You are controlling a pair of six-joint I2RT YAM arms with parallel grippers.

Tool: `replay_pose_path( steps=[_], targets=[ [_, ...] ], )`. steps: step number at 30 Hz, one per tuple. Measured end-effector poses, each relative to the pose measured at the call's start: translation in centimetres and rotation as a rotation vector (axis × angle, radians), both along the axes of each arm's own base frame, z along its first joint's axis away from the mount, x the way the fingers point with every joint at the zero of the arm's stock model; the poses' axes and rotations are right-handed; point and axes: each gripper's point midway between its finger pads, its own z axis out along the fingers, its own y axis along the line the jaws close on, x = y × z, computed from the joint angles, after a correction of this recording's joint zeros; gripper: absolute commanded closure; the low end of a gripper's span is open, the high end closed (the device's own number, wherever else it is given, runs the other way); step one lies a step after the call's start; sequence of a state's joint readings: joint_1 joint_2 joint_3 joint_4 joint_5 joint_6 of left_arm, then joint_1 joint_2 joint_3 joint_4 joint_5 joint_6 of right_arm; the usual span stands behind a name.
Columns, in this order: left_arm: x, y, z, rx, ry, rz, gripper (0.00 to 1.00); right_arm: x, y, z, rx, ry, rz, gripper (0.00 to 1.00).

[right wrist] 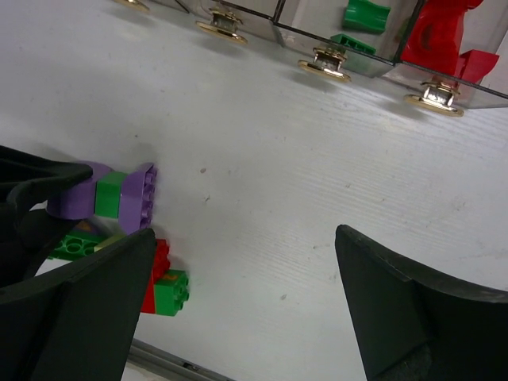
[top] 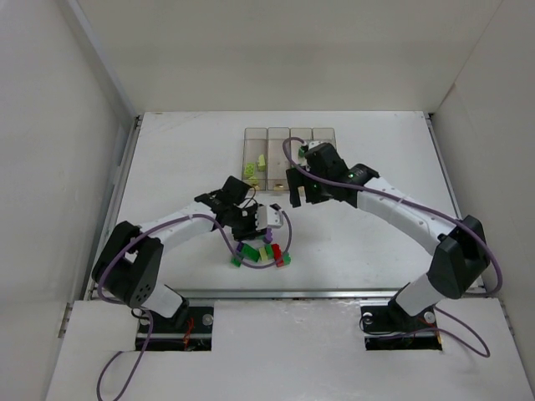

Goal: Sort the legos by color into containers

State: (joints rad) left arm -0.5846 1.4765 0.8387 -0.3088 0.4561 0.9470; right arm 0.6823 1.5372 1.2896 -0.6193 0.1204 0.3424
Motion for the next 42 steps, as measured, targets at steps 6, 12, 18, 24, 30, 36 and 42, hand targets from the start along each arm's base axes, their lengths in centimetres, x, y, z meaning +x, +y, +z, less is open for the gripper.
replay_pose_path(
  steps=[6,12,18,24,30,36,42],
  targets=[
    [0.5,-0.2,0.6,-0.008,0.0,0.035,1.0,0.5,-0.1,0.1,0.003,-0.001,-0.001,0.0],
    [3.4,-0.7,4.4,-0.097,-0.039,0.145,1.0,2.5,-3.0,3.1,0.152,-0.022,-0.044,0.0],
    [5.7,-1.9,12.1,-0.325,-0.194,0.211,1.0,1.6,-1.2,9.9,0.392,-0.143,0.15,0.0],
    [4.9,-3.9,20.1,-0.558,-0.361,0.15,1.0,-1.5,3.1,13.4,0.614,-0.138,0.441,0.0],
    [4.0,-4.9,22.4,-0.643,-0.384,0.1,1.0,-2.5,4.2,14.1,0.68,-0.117,0.542,0.0],
    [3.5,-5.2,22.1,-0.652,-0.366,0.087,1.0,-2.5,4.9,12.9,0.7,-0.063,0.573,0.11],
    [2.2,-5.7,23.5,-0.694,-0.391,0.054,1.0,-2.5,5.5,12.5,0.725,-0.021,0.599,0.63]
  ],
)
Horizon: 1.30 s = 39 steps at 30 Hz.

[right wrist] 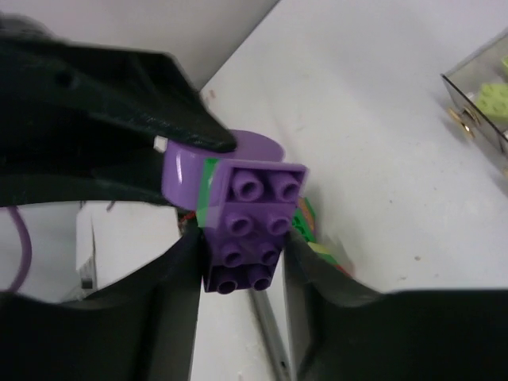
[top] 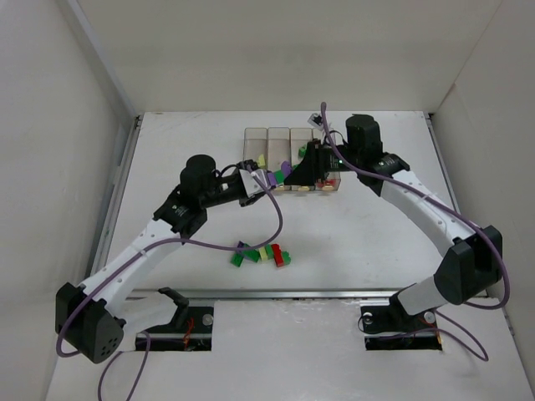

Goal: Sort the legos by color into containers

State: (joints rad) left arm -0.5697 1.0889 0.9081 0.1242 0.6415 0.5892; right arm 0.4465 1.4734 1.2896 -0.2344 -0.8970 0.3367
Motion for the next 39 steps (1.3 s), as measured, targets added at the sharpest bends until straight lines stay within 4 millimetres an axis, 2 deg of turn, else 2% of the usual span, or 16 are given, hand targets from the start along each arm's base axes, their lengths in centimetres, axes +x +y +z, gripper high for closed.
replay_pose_path(
  steps=[3,4,6,12,17,21,24,27,33,39],
  targets=[
    [0.1,0.1,0.3,-0.004,-0.013,0.007,1.0,-0.1,0.1,0.4,0.011,0.012,0.003,0.8],
    [0.1,0.1,0.3,-0.004,-0.014,0.009,1.0,-0.1,0.1,0.5,0.012,0.011,0.003,0.91],
    [0.2,0.2,0.1,-0.002,-0.013,0.013,1.0,-0.1,0.1,0.5,0.012,0.012,0.001,1.0],
    [0.4,0.6,-1.2,0.015,0.005,0.053,1.0,0.3,-0.1,-0.1,-0.003,0.02,-0.026,1.0],
    [1.5,3.6,-6.4,0.104,0.177,0.187,1.0,3.3,-2.9,-0.4,-0.02,0.023,-0.175,1.0],
    [2.5,5.4,-8.7,0.137,0.268,0.284,1.0,4.9,-3.9,-0.6,-0.029,0.029,-0.244,1.0],
    [2.7,5.9,-9.1,0.14,0.289,0.32,1.0,5.8,-3.5,-1.2,-0.034,0.05,-0.25,1.0],
    [2.9,6.2,-9.3,0.139,0.302,0.349,1.0,7.2,-3.1,-2.9,-0.055,0.095,-0.272,1.0],
    [4.1,6.7,-10.1,0.12,0.329,0.415,1.0,8.4,-3.3,-4.5,-0.085,0.134,-0.329,1.0],
    [7.3,4.6,-11.6,0.105,0.385,0.407,1.0,10.0,-4.8,-4.3,-0.11,0.119,-0.459,1.0]
  ],
)
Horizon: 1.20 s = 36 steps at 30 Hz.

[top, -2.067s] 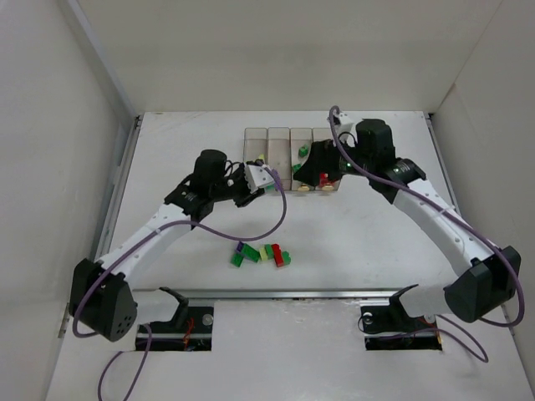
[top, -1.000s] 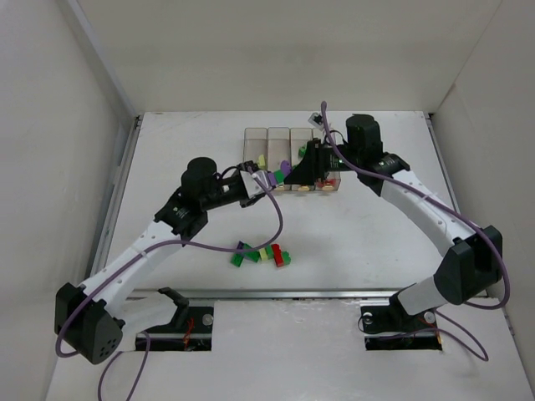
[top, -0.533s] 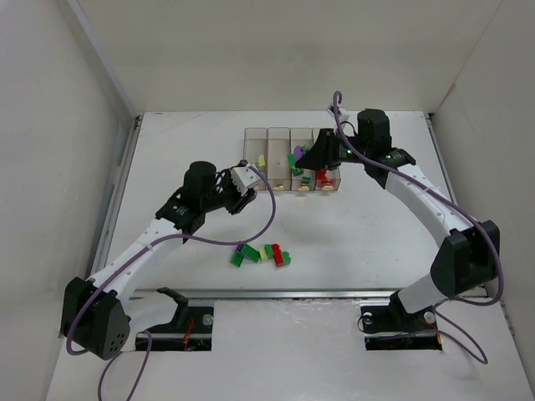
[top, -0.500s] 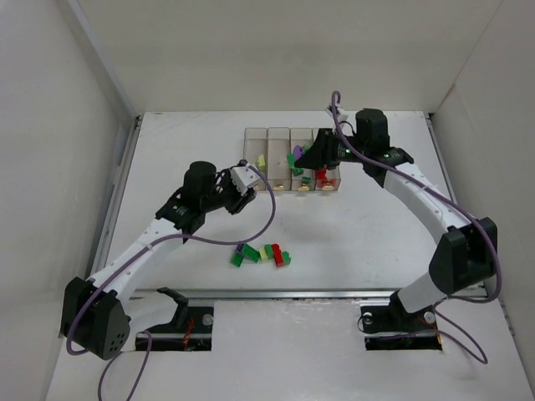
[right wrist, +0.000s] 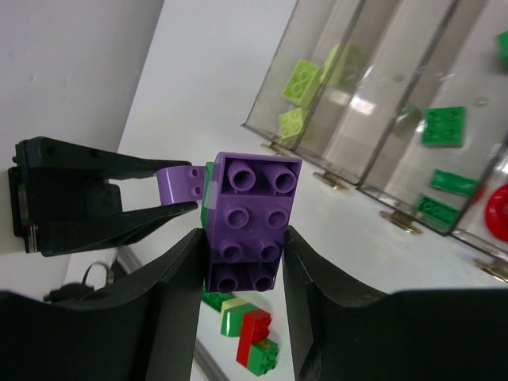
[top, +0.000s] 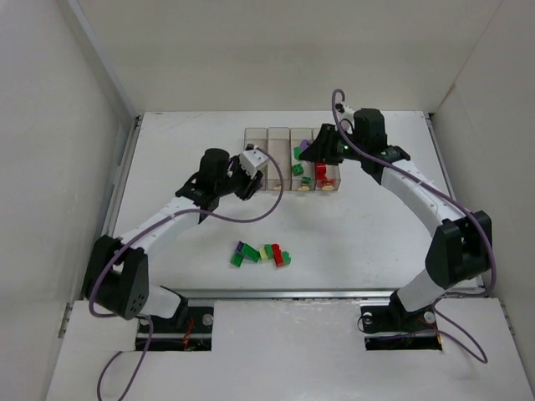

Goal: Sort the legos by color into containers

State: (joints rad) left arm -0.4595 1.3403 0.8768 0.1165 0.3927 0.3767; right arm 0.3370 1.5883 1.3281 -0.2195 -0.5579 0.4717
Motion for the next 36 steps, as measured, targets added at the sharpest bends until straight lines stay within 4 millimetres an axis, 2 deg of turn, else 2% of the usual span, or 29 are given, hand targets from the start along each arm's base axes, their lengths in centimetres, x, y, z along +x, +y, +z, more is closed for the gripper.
replay_pose_path(
  steps=[4,9,16,21,22,25,26,28,32,36],
  targets=[
    [2.8,-2.5,0.5,-0.03,-0.011,-0.013,1.0,1.4,-2.0,0.6,-0.021,-0.026,-0.1,1.0],
    [5.8,-5.2,1.6,-0.066,-0.021,-0.027,1.0,2.1,-3.7,0.1,-0.066,-0.028,-0.146,1.0],
    [8.4,-6.6,1.2,-0.073,-0.01,-0.022,1.0,3.4,-4.5,-0.3,-0.096,-0.029,-0.167,1.0],
    [9.4,-7.1,0.3,-0.069,0.011,-0.011,0.99,4.0,-4.9,-1.8,-0.114,0.002,-0.176,1.0],
    [9.7,-7.2,0.1,-0.069,0.016,-0.007,0.85,4.1,-4.9,-2.1,-0.117,0.006,-0.176,1.0],
    [10.7,-7.6,-0.7,-0.066,0.031,0.007,0.54,4.1,-4.9,-2.5,-0.124,0.014,-0.173,1.0],
    [11.0,-7.7,-1.1,-0.061,0.036,0.011,0.37,4.1,-4.9,-2.5,-0.127,0.014,-0.172,1.0],
    [11.2,-7.7,-2.1,-0.048,0.057,0.018,0.24,4.2,-5.0,-2.4,-0.131,0.008,-0.172,1.0],
    [10.8,-7.6,-3.3,-0.024,0.084,0.005,0.21,4.4,-5.0,-1.9,-0.133,-0.005,-0.17,1.0],
    [10.8,-8.0,-2.6,-0.005,0.055,-0.05,0.21,4.5,-4.6,-1.8,-0.127,-0.008,-0.144,1.0]
  ],
)
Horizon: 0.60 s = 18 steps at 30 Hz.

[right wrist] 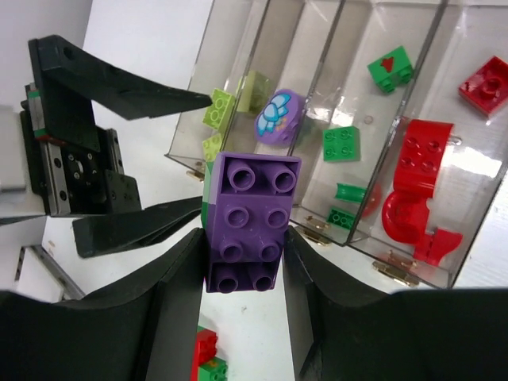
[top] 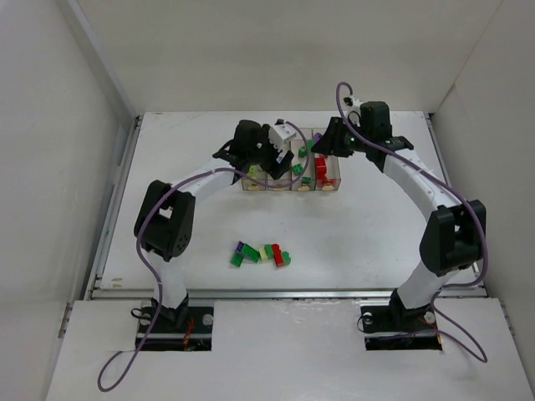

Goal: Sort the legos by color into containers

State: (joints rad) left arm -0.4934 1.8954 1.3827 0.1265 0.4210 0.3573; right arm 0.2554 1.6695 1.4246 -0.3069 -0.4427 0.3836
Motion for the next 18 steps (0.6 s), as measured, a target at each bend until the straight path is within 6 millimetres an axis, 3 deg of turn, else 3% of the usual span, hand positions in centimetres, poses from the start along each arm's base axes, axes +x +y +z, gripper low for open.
replay_pose_path(
  steps=[4,8,13,18],
  targets=[
    [-0.6,-0.4,1.3,0.045,-0.108,-0.121,0.15,-0.2,0.7,-0.5,0.012,0.009,0.057,1.0],
    [-3.7,-0.6,3.4,0.094,-0.27,-0.27,0.05,-0.9,1.6,-1.1,0.035,0.033,0.128,1.0],
    [-5.6,-3.1,7.2,0.071,-0.422,-0.38,0.03,-1.7,2.2,-0.6,0.065,0.029,0.185,1.0],
    [-5.8,-4.2,7.7,0.065,-0.443,-0.403,0.06,-2.7,2.4,-1.1,0.076,0.046,0.212,1.0]
  ],
)
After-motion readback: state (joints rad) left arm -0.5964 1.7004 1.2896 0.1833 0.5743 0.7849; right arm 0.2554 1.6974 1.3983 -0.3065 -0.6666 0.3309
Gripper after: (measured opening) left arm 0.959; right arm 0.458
